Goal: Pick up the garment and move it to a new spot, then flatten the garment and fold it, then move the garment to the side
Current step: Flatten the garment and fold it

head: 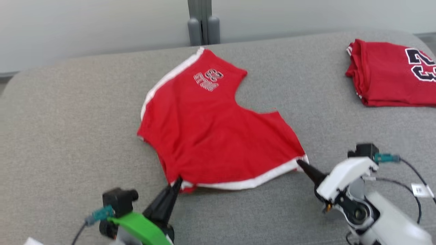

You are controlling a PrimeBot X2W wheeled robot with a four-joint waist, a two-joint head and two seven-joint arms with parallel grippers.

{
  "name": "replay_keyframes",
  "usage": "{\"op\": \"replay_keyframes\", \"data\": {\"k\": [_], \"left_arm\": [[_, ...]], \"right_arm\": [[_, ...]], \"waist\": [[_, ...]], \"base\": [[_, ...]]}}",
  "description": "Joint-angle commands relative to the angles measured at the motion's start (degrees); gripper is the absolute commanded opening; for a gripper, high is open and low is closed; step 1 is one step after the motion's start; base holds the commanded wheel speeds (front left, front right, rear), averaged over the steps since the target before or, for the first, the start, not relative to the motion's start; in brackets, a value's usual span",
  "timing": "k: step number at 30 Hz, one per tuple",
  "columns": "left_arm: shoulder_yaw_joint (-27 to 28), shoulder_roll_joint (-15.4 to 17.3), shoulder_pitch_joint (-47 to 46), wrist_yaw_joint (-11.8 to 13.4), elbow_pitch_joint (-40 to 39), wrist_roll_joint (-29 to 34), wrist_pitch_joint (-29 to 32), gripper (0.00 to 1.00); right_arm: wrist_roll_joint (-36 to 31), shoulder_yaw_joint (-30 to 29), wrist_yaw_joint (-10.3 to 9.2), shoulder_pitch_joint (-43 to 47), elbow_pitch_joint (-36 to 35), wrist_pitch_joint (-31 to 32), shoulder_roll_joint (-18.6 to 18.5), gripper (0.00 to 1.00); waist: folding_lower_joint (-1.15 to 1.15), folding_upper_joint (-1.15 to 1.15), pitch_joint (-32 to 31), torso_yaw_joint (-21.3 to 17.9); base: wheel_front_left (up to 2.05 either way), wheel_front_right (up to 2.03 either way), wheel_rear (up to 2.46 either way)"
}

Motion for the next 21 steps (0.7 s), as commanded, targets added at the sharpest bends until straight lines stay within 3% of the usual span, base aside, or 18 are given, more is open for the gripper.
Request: {"op": "replay_keyframes", "data": {"k": [1, 7, 14, 21], "left_arm": [[0.1, -0.2, 2.3, 0.4, 0.1, 0.9, -0.2, 0.0], [0.2, -0.8, 10.1, 0.9, -0.5, 2.1, -0.2, 0.0], [0.6, -0.9, 13.0, 0.8, -2.1, 3.9, -0.2, 0.0], [2.3, -1.7, 10.6, 0.7, -3.2, 4.8, -0.2, 0.0]], "right_arm": [[0.4, -0.3, 0.0, 2.9, -1.5, -0.4, -0.8, 0.0], [0.6, -1.7, 0.0, 13.8, -8.7, -2.1, -4.4, 0.0], [1.4, -5.1, 0.0, 23.6, -16.0, -3.9, -6.5, 0.0], [-2.7, -10.9, -0.01, 20.4, -16.6, -5.3, -7.2, 0.0]], "waist": [[0.0, 0.0, -4.1, 1.5], [0.0, 0.0, -6.6, 2.3], [0.0, 0.0, -7.5, 3.7], [0.0, 0.0, -7.6, 4.7]], "base": [[0.0, 0.0, 0.0], [0.0, 0.0, 0.0], [0.0, 0.0, 0.0], [0.0, 0.0, 0.0]]}}
